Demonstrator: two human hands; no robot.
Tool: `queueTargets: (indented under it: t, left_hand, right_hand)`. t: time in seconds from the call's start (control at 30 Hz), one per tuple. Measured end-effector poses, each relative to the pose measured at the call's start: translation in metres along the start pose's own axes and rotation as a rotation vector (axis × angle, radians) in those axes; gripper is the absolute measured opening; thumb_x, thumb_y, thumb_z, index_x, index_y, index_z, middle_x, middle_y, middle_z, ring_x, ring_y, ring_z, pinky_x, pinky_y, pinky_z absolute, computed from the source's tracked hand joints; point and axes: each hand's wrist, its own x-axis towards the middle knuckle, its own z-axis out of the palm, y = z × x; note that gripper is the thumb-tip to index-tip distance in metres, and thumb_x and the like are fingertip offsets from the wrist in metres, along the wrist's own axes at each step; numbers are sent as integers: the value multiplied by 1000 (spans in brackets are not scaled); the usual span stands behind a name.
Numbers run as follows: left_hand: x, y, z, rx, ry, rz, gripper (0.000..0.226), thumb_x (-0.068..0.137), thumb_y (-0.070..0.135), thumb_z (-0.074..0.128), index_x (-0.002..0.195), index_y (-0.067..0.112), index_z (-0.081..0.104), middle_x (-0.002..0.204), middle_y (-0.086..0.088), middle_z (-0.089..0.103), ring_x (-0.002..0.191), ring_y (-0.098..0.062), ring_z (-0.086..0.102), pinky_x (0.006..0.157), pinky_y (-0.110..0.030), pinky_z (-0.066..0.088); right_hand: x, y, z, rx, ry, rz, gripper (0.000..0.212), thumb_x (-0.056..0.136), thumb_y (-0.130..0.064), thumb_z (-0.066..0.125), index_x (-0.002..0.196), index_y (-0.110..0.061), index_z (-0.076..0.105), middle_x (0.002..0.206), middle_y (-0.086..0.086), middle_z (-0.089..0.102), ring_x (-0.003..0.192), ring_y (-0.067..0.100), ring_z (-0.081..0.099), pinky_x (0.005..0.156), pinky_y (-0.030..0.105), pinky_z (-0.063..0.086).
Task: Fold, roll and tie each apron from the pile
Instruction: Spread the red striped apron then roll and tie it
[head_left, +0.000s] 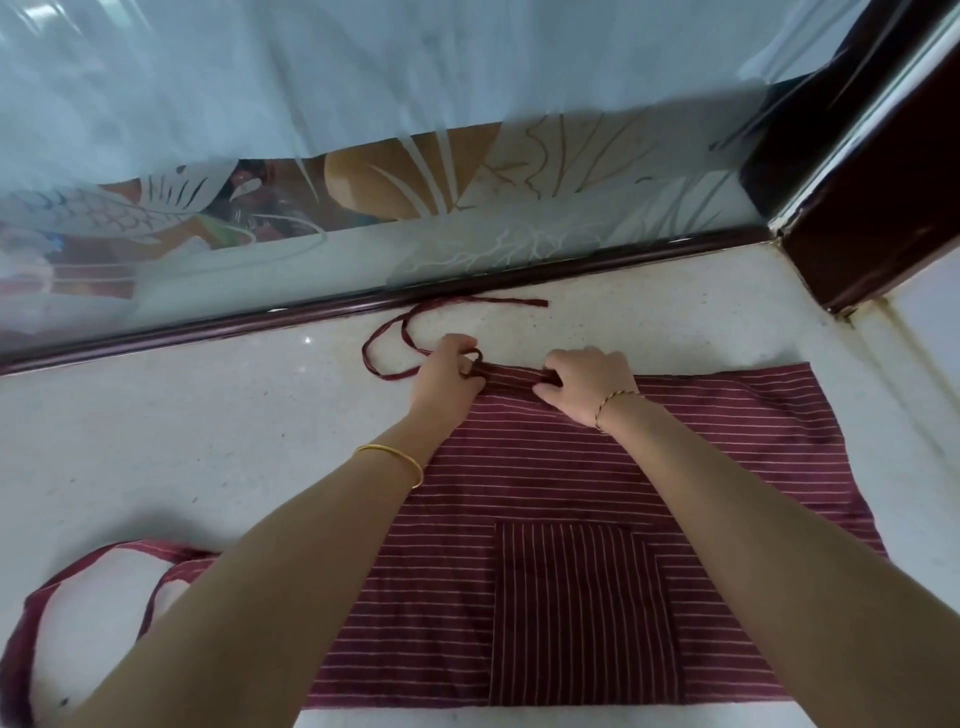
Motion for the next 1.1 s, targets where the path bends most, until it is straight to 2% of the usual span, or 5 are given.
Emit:
queueTargets:
  t: [0.33, 0.5, 0.83, 0.97, 1.1]
  left_hand:
    - [12, 3, 15, 435, -6, -27, 34, 92, 3, 51, 122, 8, 38, 90, -6, 55, 74, -19, 56, 61, -34, 48]
    - [1, 18, 31, 906, 164, 286, 42, 86, 4, 52, 125, 9, 38, 121, -10, 43, 108, -25, 44, 96, -38, 43]
    - [-16, 32, 91, 1062, -313, 325, 87, 89, 0, 51, 151, 20, -7, 154, -16, -3, 135, -38, 25, 92, -35, 49]
    - [-16, 33, 93, 1091, -328, 302, 91, 89, 1, 51, 150, 23, -13, 154, -17, -5, 135, -38, 25, 92, -35, 49]
    - [-16, 33, 93, 1089, -321, 292, 93, 89, -1, 50, 150, 26, -15, 154, -16, -6, 136, -37, 24, 90, -34, 50]
  right_hand:
    - [10, 30, 8, -154, -37, 93, 21, 92, -43, 48, 96, -23, 51, 78, -5, 55, 83, 18, 49, 89, 39, 36]
    - [6, 45, 11, -173, -55, 126, 12, 90, -34, 52, 92, -22, 53, 71, -6, 51, 78, 17, 48, 90, 39, 35]
    - [-19, 105, 10, -182, -97, 361, 26, 90, -45, 46, 91, -21, 56, 73, -5, 54, 79, 15, 50, 98, 43, 37]
    - [-40, 151, 9, -256, -25, 678, 32, 86, -41, 57, 104, -15, 60, 104, 7, 61, 106, 28, 53, 104, 53, 34]
    - [-56, 177, 4, -250, 4, 827, 71, 81, -21, 63, 141, -12, 26, 146, 17, 29, 136, 36, 26, 108, 59, 28]
